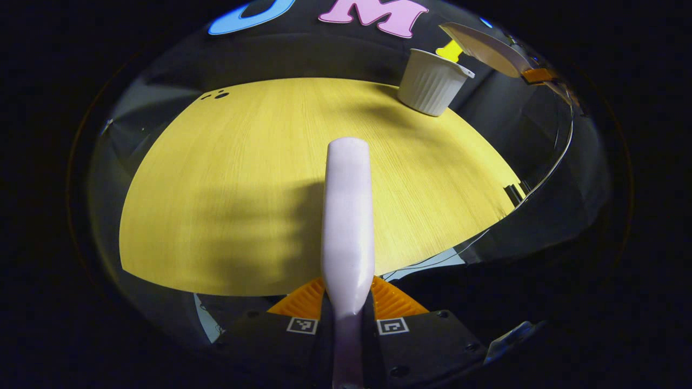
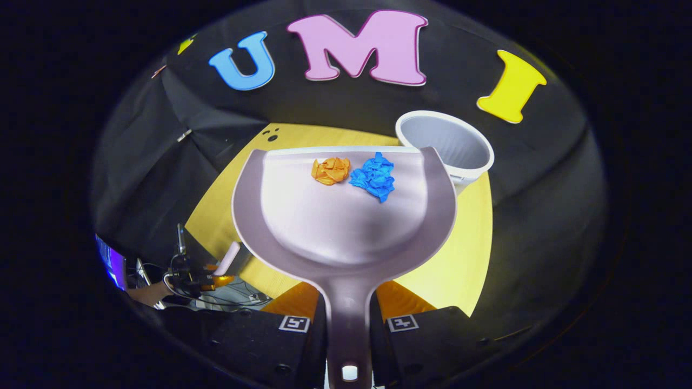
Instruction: Pick up the small broom and dustpan from the desktop, sweep the trash into the dustpan with the broom, and then empty the trash into the garbage bin.
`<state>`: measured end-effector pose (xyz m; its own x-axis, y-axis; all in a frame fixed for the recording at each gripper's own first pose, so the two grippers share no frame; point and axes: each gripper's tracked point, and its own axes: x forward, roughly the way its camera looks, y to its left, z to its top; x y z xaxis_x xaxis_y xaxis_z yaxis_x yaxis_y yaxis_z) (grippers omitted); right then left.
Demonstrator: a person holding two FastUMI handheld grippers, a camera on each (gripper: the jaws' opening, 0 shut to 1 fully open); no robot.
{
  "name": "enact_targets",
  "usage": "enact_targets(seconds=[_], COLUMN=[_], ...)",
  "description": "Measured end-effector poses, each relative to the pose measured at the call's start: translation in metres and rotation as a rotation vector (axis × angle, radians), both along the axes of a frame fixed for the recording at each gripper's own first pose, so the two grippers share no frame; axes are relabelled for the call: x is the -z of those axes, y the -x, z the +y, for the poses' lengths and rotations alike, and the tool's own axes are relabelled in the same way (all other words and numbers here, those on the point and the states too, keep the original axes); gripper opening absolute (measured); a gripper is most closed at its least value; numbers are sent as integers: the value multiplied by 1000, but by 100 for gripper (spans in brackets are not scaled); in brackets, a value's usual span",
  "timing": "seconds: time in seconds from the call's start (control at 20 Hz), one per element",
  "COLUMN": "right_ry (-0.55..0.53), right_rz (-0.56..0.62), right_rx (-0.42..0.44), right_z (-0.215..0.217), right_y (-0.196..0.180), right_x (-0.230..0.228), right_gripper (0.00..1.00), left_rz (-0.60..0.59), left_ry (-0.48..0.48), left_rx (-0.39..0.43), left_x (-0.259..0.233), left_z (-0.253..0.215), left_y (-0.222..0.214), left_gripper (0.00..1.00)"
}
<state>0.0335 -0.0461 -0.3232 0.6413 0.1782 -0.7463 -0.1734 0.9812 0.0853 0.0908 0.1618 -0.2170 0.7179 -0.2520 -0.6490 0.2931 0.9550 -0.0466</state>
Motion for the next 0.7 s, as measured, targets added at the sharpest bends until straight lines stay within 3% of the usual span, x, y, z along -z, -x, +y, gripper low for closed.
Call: enact_targets(seconds=[0.15,0.2,0.45,0.55,0.65,0.7], right_ry=[-64,-80,-53,-38,-11,16], right_rz=[-8,-11,-28,-31,-31,-31], right_rx=[52,79,189,237,288,308], right_z=[7,10,-1,-8,-16,-19], right_y=[-3,-4,-16,-21,-27,-29], right_x=[1,-1,1,1,5,8], right_gripper=[34,37,34,37,33,37], left_rz=[14,18,40,39,34,31], left_ry=[-9,-12,-19,-40,-44,-43], left_rx=[-27,-33,-34,-27,-21,-18], left_x=[0,-1,-8,-15,-26,-32], left_z=[14,19,30,34,34,33], left_y=[10,13,18,11,1,-4], left_gripper=[24,25,25,26,25,25])
